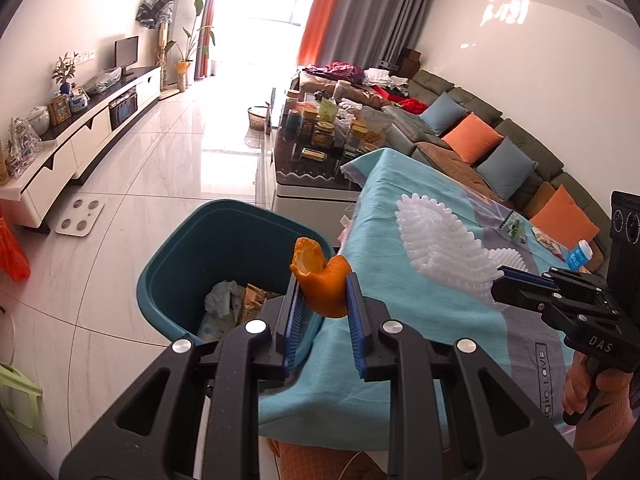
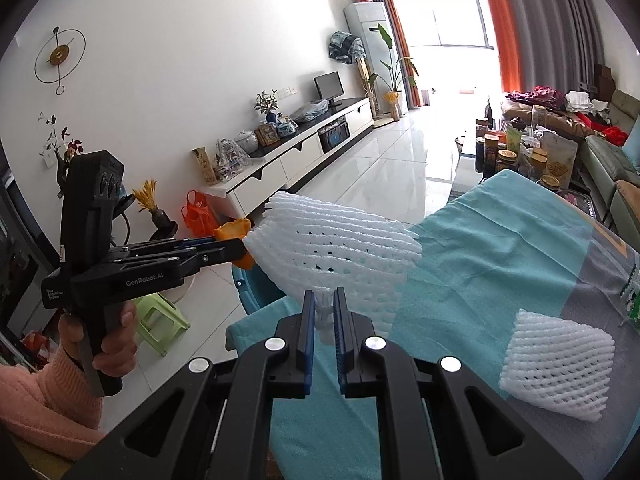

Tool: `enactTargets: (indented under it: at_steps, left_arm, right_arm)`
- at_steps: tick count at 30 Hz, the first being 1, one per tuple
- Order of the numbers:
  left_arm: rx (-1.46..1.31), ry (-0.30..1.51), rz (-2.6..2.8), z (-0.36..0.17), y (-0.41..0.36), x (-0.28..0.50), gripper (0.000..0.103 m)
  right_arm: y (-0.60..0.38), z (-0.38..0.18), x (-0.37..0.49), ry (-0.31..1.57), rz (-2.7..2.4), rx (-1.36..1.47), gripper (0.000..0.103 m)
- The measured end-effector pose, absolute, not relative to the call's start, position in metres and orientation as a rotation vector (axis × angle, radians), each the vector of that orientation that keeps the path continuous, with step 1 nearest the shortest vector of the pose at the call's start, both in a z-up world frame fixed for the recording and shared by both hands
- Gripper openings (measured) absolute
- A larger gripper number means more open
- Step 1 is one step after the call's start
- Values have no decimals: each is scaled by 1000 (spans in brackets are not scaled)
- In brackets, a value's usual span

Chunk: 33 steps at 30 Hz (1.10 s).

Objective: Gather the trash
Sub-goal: 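Carry the orange peel and foam net over to the teal trash bin, then open both tools to drop the peel and foam net into the bin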

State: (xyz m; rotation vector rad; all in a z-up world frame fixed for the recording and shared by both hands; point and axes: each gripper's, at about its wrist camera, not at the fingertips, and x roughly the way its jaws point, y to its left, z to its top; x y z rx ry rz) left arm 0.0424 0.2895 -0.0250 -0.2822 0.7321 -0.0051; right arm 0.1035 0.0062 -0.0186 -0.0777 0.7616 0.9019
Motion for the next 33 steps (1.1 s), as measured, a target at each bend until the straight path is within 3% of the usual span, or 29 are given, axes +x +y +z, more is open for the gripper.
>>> enactTargets:
  at_steps: [33]
  left_arm:
    - [-313,806,132,-73,336,84,24]
  right_arm:
    - [100,-52,138,865,956,-199,8]
